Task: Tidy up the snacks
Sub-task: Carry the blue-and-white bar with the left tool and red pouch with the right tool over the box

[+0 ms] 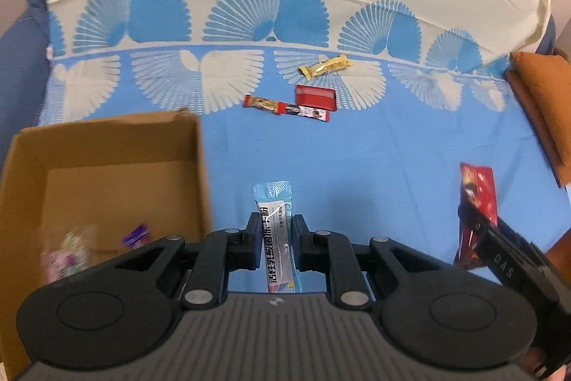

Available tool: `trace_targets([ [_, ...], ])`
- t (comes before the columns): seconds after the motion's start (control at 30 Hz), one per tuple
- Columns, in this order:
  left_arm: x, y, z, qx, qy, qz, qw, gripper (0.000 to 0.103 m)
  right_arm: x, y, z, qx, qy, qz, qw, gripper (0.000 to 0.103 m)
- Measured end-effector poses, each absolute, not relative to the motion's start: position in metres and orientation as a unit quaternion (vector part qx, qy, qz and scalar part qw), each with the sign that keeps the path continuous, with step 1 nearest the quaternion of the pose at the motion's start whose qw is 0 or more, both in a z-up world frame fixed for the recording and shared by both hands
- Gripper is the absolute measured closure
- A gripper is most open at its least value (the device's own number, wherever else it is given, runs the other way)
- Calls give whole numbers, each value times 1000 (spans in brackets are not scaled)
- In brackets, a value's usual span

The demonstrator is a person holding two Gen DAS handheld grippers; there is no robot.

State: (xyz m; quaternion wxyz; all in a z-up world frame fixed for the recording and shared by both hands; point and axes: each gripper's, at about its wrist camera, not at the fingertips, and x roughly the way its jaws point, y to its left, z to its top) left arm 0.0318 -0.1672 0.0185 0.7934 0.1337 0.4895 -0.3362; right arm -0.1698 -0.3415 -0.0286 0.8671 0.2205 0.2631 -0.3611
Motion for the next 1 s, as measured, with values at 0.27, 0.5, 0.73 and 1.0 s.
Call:
trace_targets([
  [0.27, 0, -75, 50, 172, 460, -310, 814, 84, -185, -262, 23, 208, 247, -301, 897, 44],
  [0.5, -30, -1, 62, 174, 451, -294, 825, 84, -199, -184, 54, 186, 258, -222, 922, 44],
  [0.73, -53, 52, 63, 178, 434, -275, 839, 84, -203, -114, 72, 156, 276, -163, 934, 44],
  [1.0, -66, 91, 65, 145, 433, -273, 847, 84, -204, -67, 74, 127, 299, -130, 937, 44],
])
